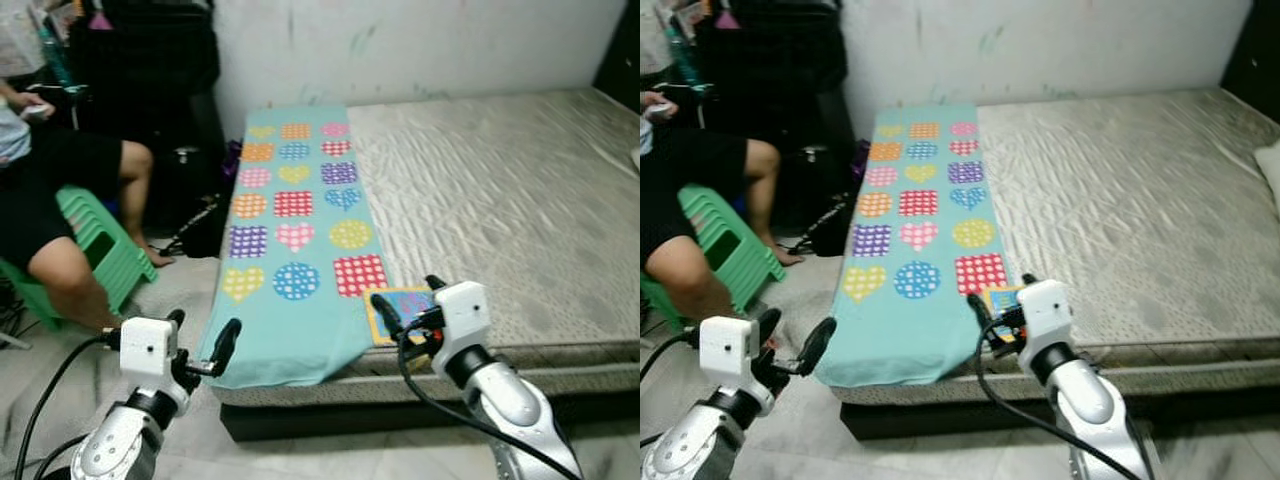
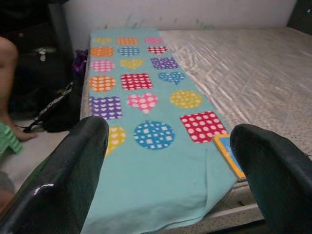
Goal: Clean up the room
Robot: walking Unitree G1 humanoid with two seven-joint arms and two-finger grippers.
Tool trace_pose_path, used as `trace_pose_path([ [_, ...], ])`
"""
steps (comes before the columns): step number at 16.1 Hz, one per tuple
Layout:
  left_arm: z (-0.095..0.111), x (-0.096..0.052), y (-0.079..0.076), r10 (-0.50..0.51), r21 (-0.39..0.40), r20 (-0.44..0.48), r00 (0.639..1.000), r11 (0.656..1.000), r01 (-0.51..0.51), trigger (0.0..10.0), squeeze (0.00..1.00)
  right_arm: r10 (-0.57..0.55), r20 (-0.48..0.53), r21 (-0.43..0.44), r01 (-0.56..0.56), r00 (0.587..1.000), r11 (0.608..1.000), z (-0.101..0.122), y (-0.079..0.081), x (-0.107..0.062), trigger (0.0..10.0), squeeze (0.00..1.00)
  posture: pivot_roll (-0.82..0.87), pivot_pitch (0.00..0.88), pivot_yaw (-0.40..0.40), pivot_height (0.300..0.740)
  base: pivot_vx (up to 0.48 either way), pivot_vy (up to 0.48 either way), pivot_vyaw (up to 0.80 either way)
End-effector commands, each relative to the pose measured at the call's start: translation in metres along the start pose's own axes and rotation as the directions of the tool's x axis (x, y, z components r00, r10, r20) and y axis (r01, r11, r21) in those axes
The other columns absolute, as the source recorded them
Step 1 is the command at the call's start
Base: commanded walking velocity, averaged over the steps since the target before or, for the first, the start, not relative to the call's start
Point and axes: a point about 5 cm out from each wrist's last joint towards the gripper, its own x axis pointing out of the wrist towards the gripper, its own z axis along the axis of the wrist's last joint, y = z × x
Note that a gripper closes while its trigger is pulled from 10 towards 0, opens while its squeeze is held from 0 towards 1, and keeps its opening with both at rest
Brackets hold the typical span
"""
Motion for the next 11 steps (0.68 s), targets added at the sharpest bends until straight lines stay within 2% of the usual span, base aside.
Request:
trace_pose_path([
  [1,0.0054,0.0000,0.0020,0.001,0.016,0.010,1.000,1.000,-0.001,10.0,0.00,0.016,0.021,0.001,-0.016,1.000,1.000,0.0062,0.0035,0.0014,10.0,0.00,-0.18,0.000,0.037,0.740,0.274,0.000,0.00],
  [10,0.0051,0.0010,0.0028,-0.005,0.024,-0.002,1.000,1.000,0.005,10.0,0.00,0.018,0.024,0.001,-0.018,1.000,1.000,0.0068,0.0042,0.0034,10.0,0.00,-0.18,0.000,0.041,0.740,0.288,0.000,0.00],
  [11,0.0047,0.0010,0.0039,0.015,0.019,-0.003,1.000,1.000,-0.015,10.0,0.00,0.017,0.023,0.002,-0.017,1.000,1.000,0.0066,0.0041,0.0034,10.0,0.00,-0.18,0.000,0.041,0.740,0.000,0.000,0.00],
])
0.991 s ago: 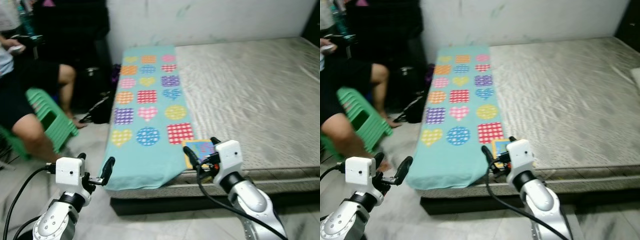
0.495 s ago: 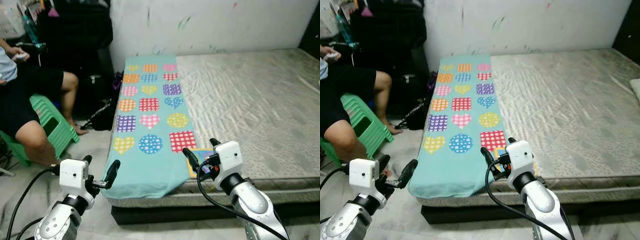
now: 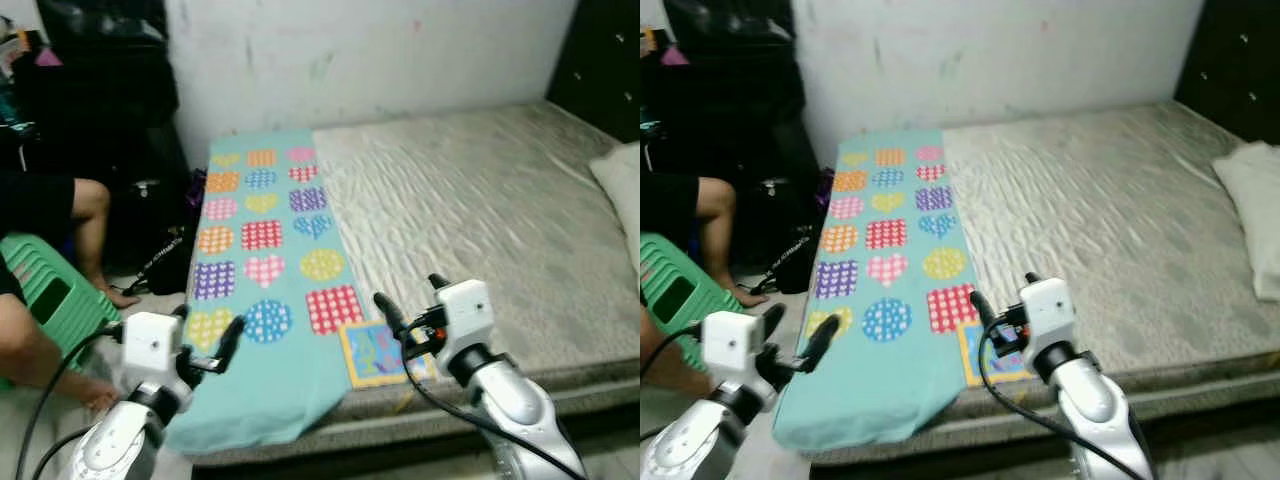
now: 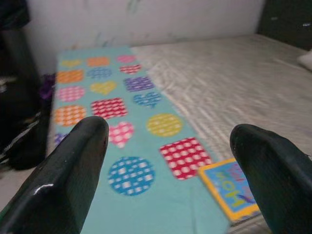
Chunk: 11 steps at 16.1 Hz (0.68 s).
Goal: Clean up the room
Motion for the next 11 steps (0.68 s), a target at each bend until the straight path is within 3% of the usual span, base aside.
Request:
trace_pose_path([
  [1,0.0019,0.0024,0.0031,0.024,0.004,-0.003,1.000,1.000,-0.024,10.0,0.00,0.007,0.020,0.000,-0.007,1.000,1.000,0.0050,0.0028,0.0018,10.0,0.00,-0.18,0.000,0.041,0.740,0.000,0.000,0.00],
  [2,-0.0002,0.0036,0.0073,0.066,-0.013,-0.019,0.998,0.998,-0.066,10.0,0.00,0.006,0.019,-0.002,-0.006,1.000,1.000,0.0046,0.0022,0.0016,10.0,0.00,-0.18,0.000,0.041,0.740,0.000,0.000,0.00],
  [5,-0.0010,0.0038,0.0080,0.066,-0.032,-0.021,0.998,0.997,-0.067,10.0,0.00,0.009,0.020,-0.009,-0.009,1.000,1.000,0.0048,0.0023,0.0020,10.0,0.00,-0.18,0.000,0.041,0.740,0.000,0.000,0.00],
  [11,-0.0011,0.0053,0.0084,0.076,-0.047,-0.022,0.997,0.996,-0.077,10.0,0.00,0.018,0.021,-0.021,-0.018,1.000,1.000,0.0049,0.0026,0.0032,10.0,0.00,-0.18,0.000,0.034,0.740,0.000,0.453,0.00],
])
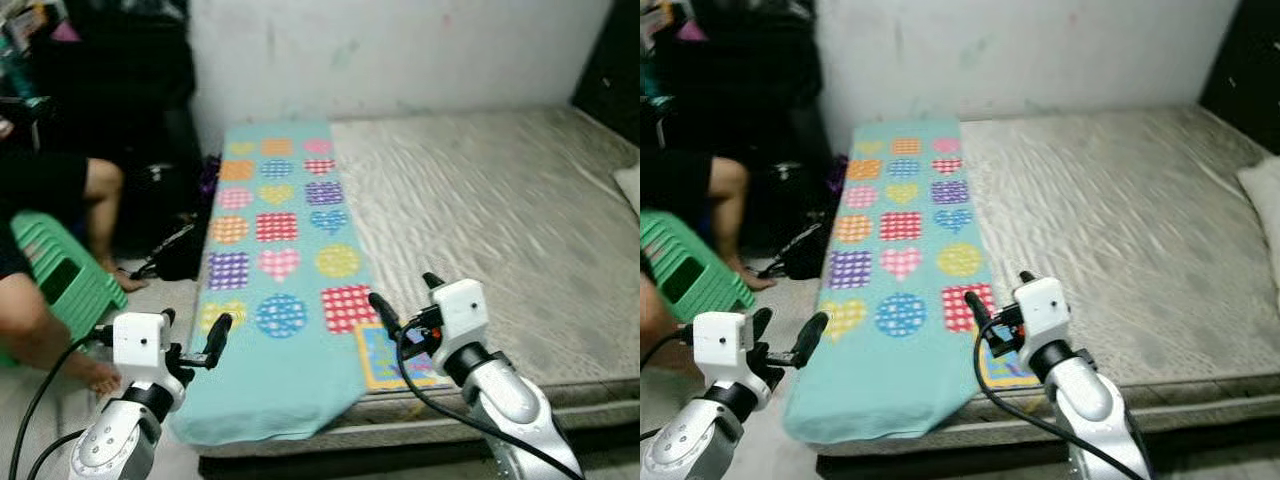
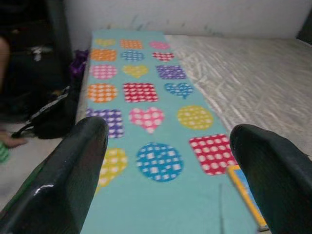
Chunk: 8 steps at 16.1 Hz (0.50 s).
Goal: Clean up the room
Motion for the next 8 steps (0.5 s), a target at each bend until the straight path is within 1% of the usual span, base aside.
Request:
trace_pose_path([
  [1,-0.0006,0.0001,0.0026,0.010,-0.001,-0.009,1.000,1.000,-0.010,10.0,0.00,0.007,0.017,-0.007,-0.007,1.000,1.000,0.0042,0.0024,0.0023,10.0,0.00,-0.18,0.000,0.034,0.740,0.000,0.480,0.00],
  [2,-0.0007,0.0001,0.0030,0.016,-0.006,-0.009,1.000,1.000,-0.016,10.0,0.00,0.007,0.017,-0.008,-0.007,1.000,1.000,0.0042,0.0023,0.0023,10.0,0.00,-0.18,0.000,0.034,0.740,0.000,0.480,0.00],
  [8,0.0002,0.0005,0.0029,0.011,0.003,-0.006,1.000,1.000,-0.011,10.0,0.00,0.010,0.011,-0.020,-0.010,1.000,1.000,0.0023,0.0019,0.0031,10.0,0.00,-0.18,0.000,0.033,0.740,0.000,0.000,0.00],
])
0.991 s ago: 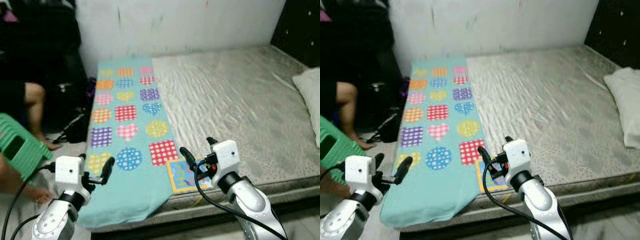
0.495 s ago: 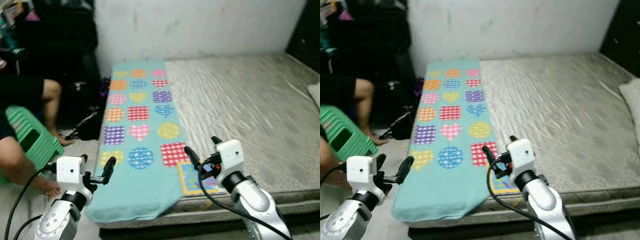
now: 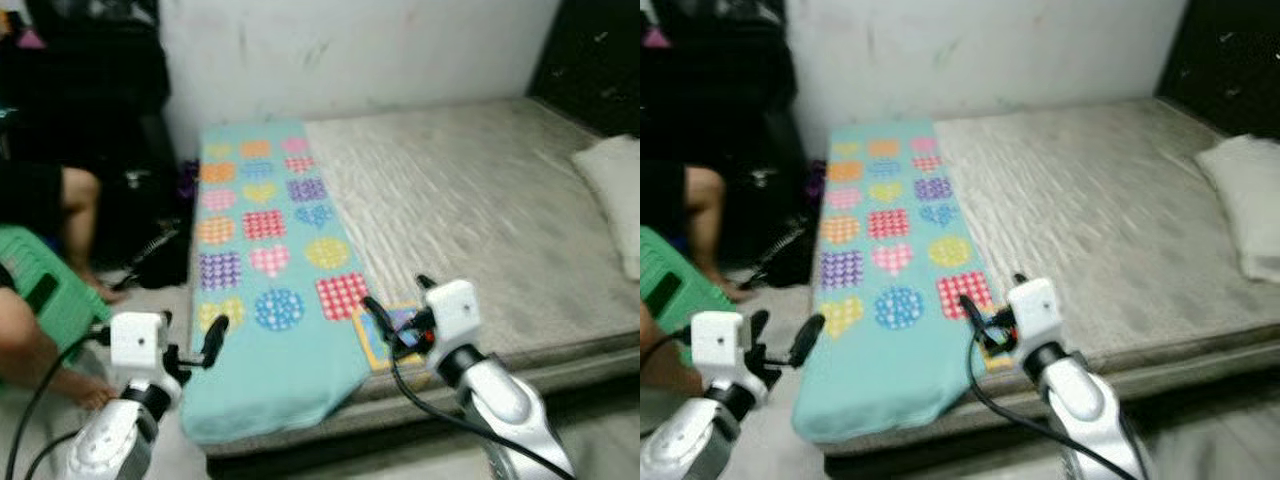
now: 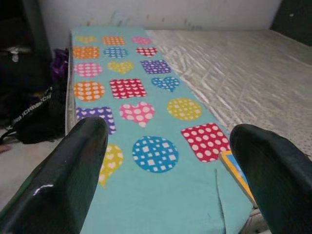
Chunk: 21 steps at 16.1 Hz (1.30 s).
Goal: Clean up the room
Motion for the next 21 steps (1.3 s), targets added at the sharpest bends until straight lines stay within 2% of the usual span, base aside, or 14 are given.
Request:
trace_pose_path([
  [1,0.0010,0.0000,0.0006,0.007,0.003,0.000,1.000,1.000,-0.007,10.0,0.00,-0.010,0.005,-0.019,0.010,1.000,1.000,0.0022,-0.0034,0.0011,10.0,0.00,-0.18,0.000,0.033,0.740,0.000,0.000,0.00],
  [7,0.0034,0.0005,-0.0034,-0.037,0.010,0.022,0.999,0.999,0.037,10.0,0.00,-0.013,0.007,-0.020,0.013,1.000,1.000,0.0016,-0.0046,0.0017,10.0,0.00,-0.18,0.000,0.035,0.740,0.044,0.000,0.44],
  [11,0.0031,0.0008,-0.0034,-0.042,0.011,0.020,0.999,0.999,0.042,10.0,0.00,-0.015,0.007,-0.017,0.015,1.000,1.000,0.0012,-0.0048,0.0018,10.0,0.00,-0.18,0.000,0.036,0.740,0.277,0.000,0.00],
  [14,0.0027,0.0004,-0.0033,-0.042,0.012,0.018,0.999,0.999,0.042,10.0,0.00,-0.017,0.006,-0.016,0.017,1.000,1.000,0.0006,-0.0054,0.0017,10.0,0.00,-0.18,0.000,0.035,0.740,0.000,0.000,0.00],
  [21,0.0029,0.0008,-0.0036,-0.049,0.015,0.019,0.999,0.999,0.049,10.0,0.00,-0.018,0.004,-0.016,0.018,1.000,1.000,-0.0001,-0.0056,0.0023,10.0,0.00,-0.18,0.000,0.038,0.740,0.311,0.000,0.00],
])
